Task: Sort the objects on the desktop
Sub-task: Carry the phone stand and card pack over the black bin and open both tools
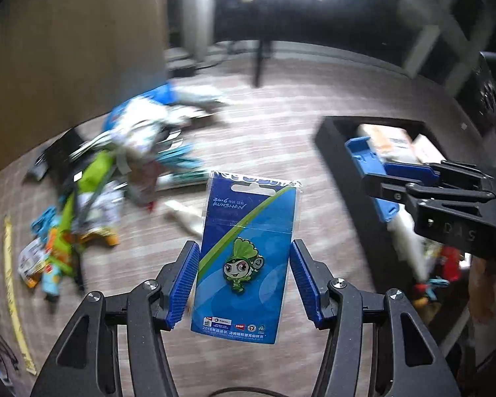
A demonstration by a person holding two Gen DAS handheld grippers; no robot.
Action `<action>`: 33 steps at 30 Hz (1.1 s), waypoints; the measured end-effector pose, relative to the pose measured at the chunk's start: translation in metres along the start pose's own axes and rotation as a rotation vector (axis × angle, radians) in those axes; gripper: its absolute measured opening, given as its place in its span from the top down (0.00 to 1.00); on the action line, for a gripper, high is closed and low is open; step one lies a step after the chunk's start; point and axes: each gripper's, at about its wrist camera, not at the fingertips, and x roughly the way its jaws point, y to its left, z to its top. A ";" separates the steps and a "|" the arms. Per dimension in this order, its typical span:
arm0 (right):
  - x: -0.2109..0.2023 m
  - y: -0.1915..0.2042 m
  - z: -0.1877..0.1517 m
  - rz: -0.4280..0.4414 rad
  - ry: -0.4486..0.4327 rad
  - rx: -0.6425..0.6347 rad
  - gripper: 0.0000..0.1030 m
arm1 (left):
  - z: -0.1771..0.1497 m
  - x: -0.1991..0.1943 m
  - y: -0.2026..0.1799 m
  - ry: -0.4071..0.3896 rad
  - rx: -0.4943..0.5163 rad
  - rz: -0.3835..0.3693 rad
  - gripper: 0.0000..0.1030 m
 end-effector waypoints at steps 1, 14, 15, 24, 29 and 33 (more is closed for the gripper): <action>-0.006 -0.008 -0.004 -0.008 -0.005 0.012 0.65 | 0.001 -0.001 -0.009 0.000 0.015 -0.014 0.48; -0.068 -0.108 -0.067 -0.118 -0.042 0.189 0.65 | 0.014 -0.001 -0.137 0.015 0.227 -0.156 0.48; -0.071 -0.116 -0.072 -0.125 -0.042 0.202 0.65 | 0.014 -0.001 -0.143 0.017 0.238 -0.161 0.48; -0.095 -0.170 -0.118 -0.190 -0.036 0.336 0.65 | 0.005 0.005 -0.193 0.052 0.326 -0.199 0.48; -0.101 -0.184 -0.132 -0.206 -0.031 0.372 0.65 | -0.003 0.007 -0.209 0.070 0.365 -0.209 0.48; -0.100 -0.189 -0.140 -0.215 -0.019 0.386 0.65 | -0.006 0.008 -0.214 0.080 0.381 -0.216 0.48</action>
